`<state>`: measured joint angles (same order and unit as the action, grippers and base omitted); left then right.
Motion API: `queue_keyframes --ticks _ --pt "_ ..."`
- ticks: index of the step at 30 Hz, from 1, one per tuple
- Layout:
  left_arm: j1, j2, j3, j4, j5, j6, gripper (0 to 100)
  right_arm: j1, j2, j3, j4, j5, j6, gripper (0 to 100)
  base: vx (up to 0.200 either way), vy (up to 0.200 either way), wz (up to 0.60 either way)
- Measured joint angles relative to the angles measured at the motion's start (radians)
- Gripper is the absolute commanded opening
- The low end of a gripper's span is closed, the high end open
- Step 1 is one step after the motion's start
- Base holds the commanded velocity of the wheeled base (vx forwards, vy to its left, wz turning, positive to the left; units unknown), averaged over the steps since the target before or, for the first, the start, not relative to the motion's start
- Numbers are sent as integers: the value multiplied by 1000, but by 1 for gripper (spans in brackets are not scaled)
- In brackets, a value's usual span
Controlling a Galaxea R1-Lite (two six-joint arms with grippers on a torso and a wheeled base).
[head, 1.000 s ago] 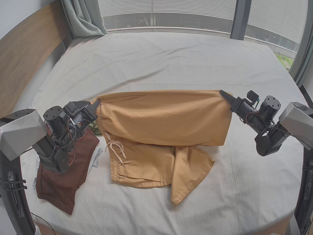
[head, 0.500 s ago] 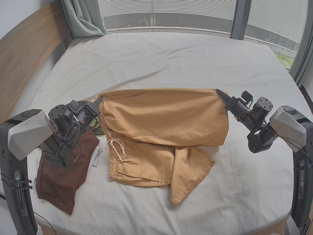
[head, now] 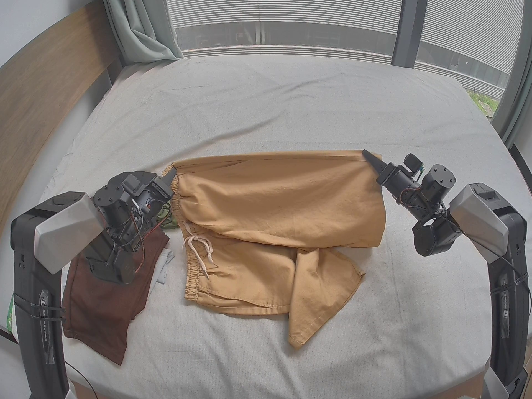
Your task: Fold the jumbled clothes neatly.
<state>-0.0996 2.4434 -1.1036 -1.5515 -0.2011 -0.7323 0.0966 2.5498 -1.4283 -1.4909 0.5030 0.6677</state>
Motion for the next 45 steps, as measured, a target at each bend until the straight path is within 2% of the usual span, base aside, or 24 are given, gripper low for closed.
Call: queue_keyframes --ticks 4,23,24,36,45 --pt "1 15 -12 1 0 -27 0 0 24 -44 23 0 0 0 0 0 0" --pt "12 46 -40 2 -5 -33 0 2 84 -150 73 -2 -6 0 0 0 0" --pt "12 46 -43 3 -6 -33 100 2 87 -158 77 -2 -6 100 0 0 0" --pt "7 43 -62 87 3 -93 100 1 103 -206 91 -11 -10 100 0 0 0" --pt "9 17 -10 102 18 -92 100 7 71 -43 40 -10 -44 100 0 0 0"
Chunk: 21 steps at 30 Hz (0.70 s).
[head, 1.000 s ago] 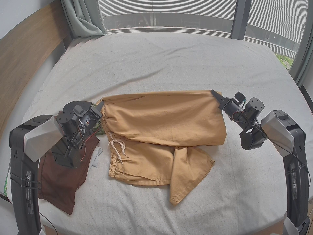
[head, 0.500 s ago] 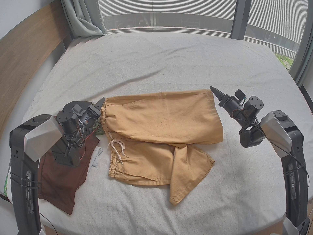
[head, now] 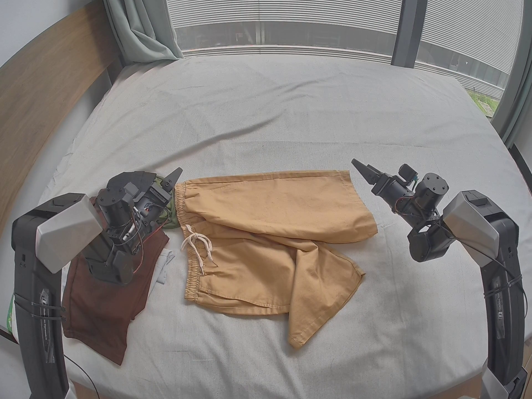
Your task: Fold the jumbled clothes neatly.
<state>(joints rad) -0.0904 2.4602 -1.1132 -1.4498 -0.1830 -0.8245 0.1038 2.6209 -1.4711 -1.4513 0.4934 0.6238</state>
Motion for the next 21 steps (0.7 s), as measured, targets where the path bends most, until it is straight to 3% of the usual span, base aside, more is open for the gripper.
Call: queue_keyframes --ticks 12,21 --pt "-6 -150 257 -52 -24 60 100 61 -163 414 -83 0 -88 100 0 0 0" --pt "0 -307 484 -87 -130 202 100 106 -344 719 -91 3 -146 100 0 0 0"
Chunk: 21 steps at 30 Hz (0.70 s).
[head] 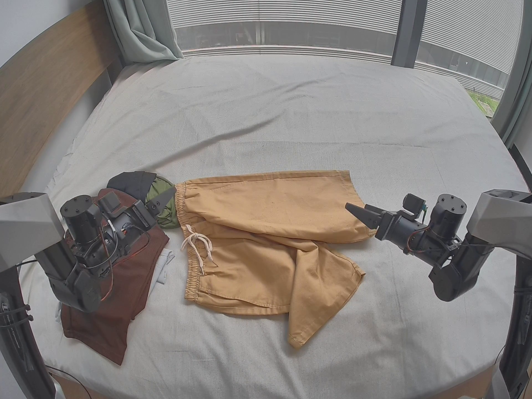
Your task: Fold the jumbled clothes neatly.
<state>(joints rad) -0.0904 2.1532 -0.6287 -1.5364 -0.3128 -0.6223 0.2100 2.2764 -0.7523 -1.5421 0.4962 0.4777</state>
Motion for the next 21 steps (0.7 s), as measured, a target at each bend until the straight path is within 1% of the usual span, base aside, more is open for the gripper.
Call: queue_keyframes --ticks 2,7,10,12,16,18,21 --pt "7 -45 59 -3 -53 47 100 15 -51 89 0 1 -24 100 0 0 0" --pt "18 -118 159 -6 -130 135 100 47 -140 227 -1 3 -60 100 0 0 0" --pt "23 -156 219 -8 -168 217 100 68 -193 291 -2 4 -72 100 0 0 0" --pt "27 -174 257 -8 -198 271 100 75 -221 321 -1 4 -77 100 0 0 0" --pt "43 -192 320 -8 -263 350 100 72 -253 351 -1 7 -80 100 0 0 0" --pt "48 -195 344 -8 -277 373 100 65 -262 358 -1 8 -81 100 0 0 0" --pt "51 -197 359 -8 -280 378 100 64 -269 362 -1 10 -81 100 0 0 0"
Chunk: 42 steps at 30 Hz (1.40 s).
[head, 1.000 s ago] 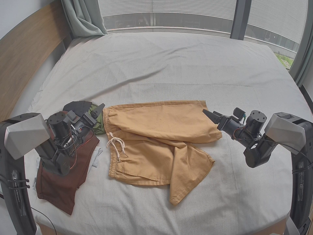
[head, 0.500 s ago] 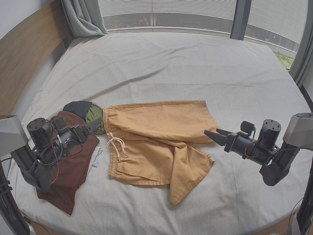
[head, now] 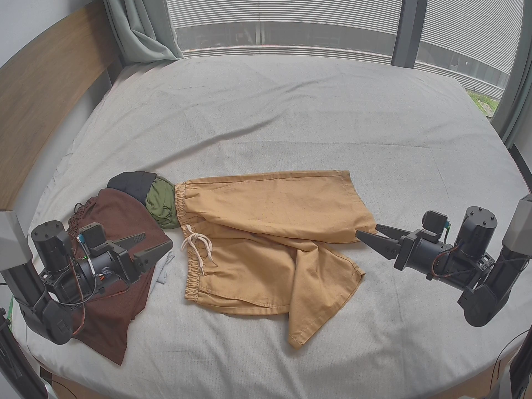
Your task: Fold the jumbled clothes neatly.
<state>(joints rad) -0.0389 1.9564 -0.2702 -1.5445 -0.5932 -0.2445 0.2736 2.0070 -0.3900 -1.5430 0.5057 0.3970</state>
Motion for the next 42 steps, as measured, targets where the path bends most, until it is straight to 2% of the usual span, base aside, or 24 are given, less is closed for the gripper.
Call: queue_keyframes --ticks 21,28,42 --pt "-11 50 51 0 -8 5 100 3 75 21 -1 4 -9 100 0 0 0" --pt "-15 90 46 0 -8 0 100 -17 130 17 -1 3 -43 100 0 0 0" --pt "-28 164 39 0 -5 1 100 -59 252 -6 -1 0 -47 100 0 0 0"
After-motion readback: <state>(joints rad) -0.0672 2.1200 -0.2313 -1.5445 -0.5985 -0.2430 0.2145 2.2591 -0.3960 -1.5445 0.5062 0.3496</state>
